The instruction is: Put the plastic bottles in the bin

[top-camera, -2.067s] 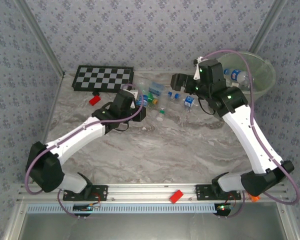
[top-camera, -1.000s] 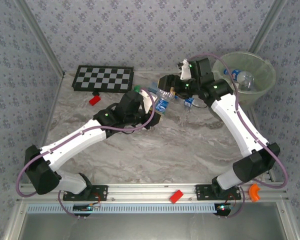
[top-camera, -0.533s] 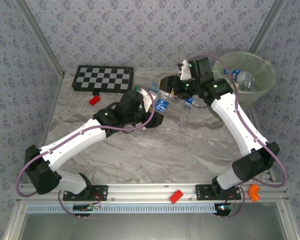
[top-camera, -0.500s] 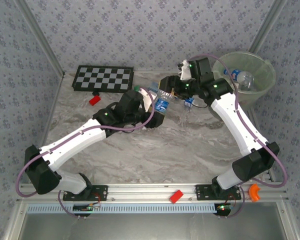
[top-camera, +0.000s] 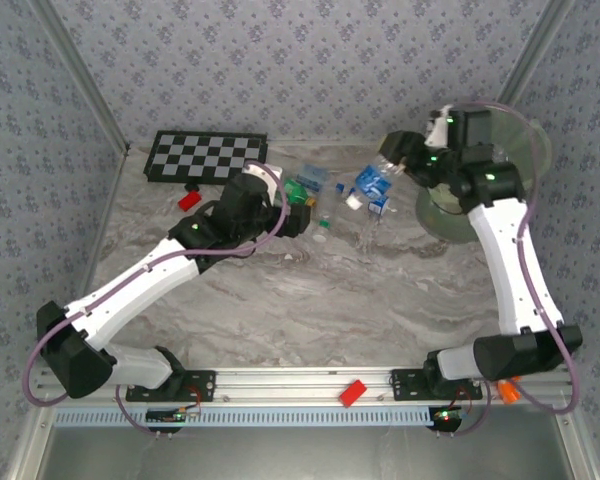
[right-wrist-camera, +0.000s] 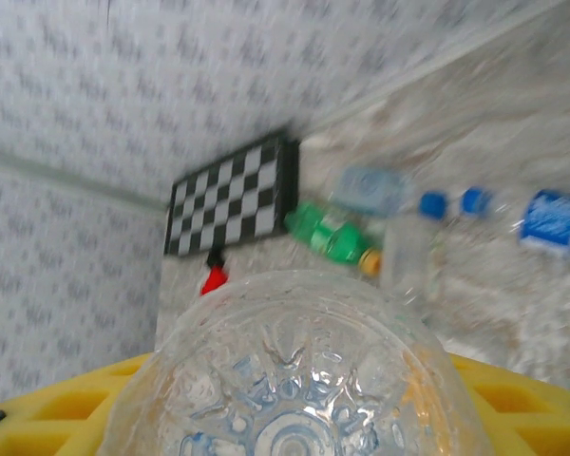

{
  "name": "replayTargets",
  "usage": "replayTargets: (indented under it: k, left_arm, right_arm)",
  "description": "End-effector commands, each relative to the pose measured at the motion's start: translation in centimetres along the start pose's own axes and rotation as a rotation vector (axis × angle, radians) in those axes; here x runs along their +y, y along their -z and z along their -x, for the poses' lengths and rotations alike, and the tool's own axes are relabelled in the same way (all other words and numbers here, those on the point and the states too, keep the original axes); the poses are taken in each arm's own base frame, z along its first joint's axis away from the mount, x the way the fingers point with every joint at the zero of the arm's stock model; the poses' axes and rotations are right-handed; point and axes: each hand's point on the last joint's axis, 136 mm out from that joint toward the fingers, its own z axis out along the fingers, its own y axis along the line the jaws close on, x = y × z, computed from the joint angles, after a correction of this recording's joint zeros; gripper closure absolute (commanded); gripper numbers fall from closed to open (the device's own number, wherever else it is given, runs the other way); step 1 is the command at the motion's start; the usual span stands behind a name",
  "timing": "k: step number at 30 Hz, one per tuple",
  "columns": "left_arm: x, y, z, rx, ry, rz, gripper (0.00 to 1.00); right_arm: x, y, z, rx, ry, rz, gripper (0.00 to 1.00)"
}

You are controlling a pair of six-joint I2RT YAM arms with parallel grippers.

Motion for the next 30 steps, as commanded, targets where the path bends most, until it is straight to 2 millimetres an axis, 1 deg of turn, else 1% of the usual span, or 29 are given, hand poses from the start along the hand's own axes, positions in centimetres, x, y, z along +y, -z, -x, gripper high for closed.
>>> replayTargets:
  k: [1, 6, 9, 11, 12, 14, 17, 19, 20, 21, 24, 25, 26, 28, 30]
  left_arm:
    - [0.6, 0.9, 1.1, -0.042, 0.028, 0.024, 0.0]
    - [1.2, 0.9, 0.6, -0.031, 0.044, 0.044, 0.0]
    - [1.4, 1.2, 0.7, -0.036, 0.051, 0.047, 0.0]
    - [1.6, 1.5, 0.7, -0.041, 0.056, 0.057, 0.0]
    - [1.8, 1.6, 0.6, -0.043, 0.057, 0.06, 0.0]
    - [2.0, 1.6, 0.4, -0.042, 0.057, 0.064, 0.0]
    - [2.2, 1.7, 0.4, -0.038, 0.052, 0.074, 0.0]
    - [2.3, 1.9, 0.7, -0.045, 0.053, 0.08, 0.0]
    - [2.3, 1.9, 0.8, -0.048, 0.052, 0.081, 0.0]
    - [2.3, 2.0, 0.8, -0.049, 0.051, 0.082, 0.0]
    - [2.5, 2.2, 0.9, -0.052, 0.049, 0.088, 0.0]
    - [2.6, 2.3, 0.9, -0.052, 0.049, 0.092, 0.0]
    - [2.7, 2.4, 0.8, -0.051, 0.049, 0.097, 0.0]
    - [2.9, 2.7, 0.7, -0.054, 0.048, 0.105, 0.0]
    - [3.1, 2.9, 0.7, -0.056, 0.048, 0.111, 0.0]
  right_arm:
    - [-1.7, 4.1, 2.9, -0.157, -0.032, -0.067, 0.45]
    - [-4.1, 9.3, 8.0, -0.379, -0.022, -0.165, 0.49]
    - [-5.6, 11.7, 10.5, -0.486, -0.043, -0.226, 0.48]
    - [-6.6, 12.7, 11.9, -0.541, -0.052, -0.261, 0.48]
    - [-7.0, 13.0, 12.6, -0.564, -0.024, -0.284, 0.49]
    - [-7.7, 13.4, 13.7, -0.595, -0.012, -0.33, 0.49]
    - [-8.3, 13.3, 15.7, -0.642, -0.017, -0.36, 0.49]
    - [-8.6, 13.2, 17.4, -0.7, -0.007, -0.373, 0.49]
    - [-8.9, 13.0, 17.8, -0.704, -0.006, -0.379, 0.48]
    - [-8.8, 12.8, 18.8, -0.735, 0.006, -0.373, 0.48]
    - [-9.9, 11.9, 20.3, -0.75, 0.012, -0.44, 0.48]
    - [-10.0, 11.6, 20.7, -0.754, 0.028, -0.458, 0.48]
    - [-10.0, 11.0, 21.1, -0.751, 0.046, -0.47, 0.48]
    - [-9.6, 9.6, 21.8, -0.734, 0.112, -0.494, 0.43]
    - [-9.3, 8.3, 22.3, -0.715, 0.181, -0.543, 0.43]
